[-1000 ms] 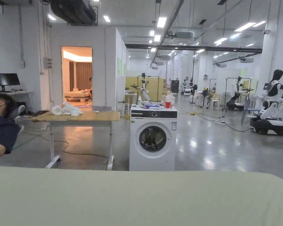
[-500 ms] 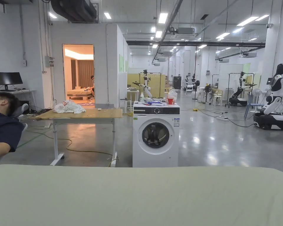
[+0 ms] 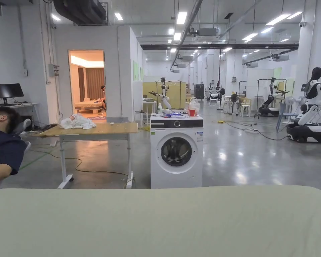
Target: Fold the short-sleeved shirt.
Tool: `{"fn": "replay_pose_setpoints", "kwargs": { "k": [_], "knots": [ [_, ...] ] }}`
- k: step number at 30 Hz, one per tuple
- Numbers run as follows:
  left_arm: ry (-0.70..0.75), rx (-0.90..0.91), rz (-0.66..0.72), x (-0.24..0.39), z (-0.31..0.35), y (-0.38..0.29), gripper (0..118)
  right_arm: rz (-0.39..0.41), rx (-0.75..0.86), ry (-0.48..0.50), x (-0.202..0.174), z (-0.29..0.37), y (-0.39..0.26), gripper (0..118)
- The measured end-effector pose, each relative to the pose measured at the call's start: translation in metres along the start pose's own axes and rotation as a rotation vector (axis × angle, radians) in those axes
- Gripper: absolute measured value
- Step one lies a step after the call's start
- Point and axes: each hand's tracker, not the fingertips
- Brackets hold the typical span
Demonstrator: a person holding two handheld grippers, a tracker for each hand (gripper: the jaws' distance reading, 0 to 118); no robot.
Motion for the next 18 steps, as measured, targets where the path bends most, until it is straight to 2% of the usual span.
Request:
{"fn": "replay_pose_setpoints", "kwargs": {
  "k": [2,4,7,11,18],
  "knots": [
    [0.011,0.009,0.039,-0.003,0.0,0.001,89,-0.001,0.02,-0.008,0.0,0.001,0.002,88],
    [0.024,0.019,0.049,-0.006,0.002,0.002,98,-0.007,0.031,-0.006,0.002,0.003,0.004,95],
    [0.026,0.03,0.051,-0.01,0.004,0.002,114,-0.024,0.054,-0.028,0.002,0.004,0.007,112],
    [0.041,0.066,0.023,-0.008,0.01,0.002,118,-0.067,0.069,-0.017,0.006,0.006,0.011,118],
    [0.023,0.069,-0.007,-0.004,0.01,0.007,118,-0.029,0.062,-0.043,0.005,0.005,0.013,118]
  ]
}}
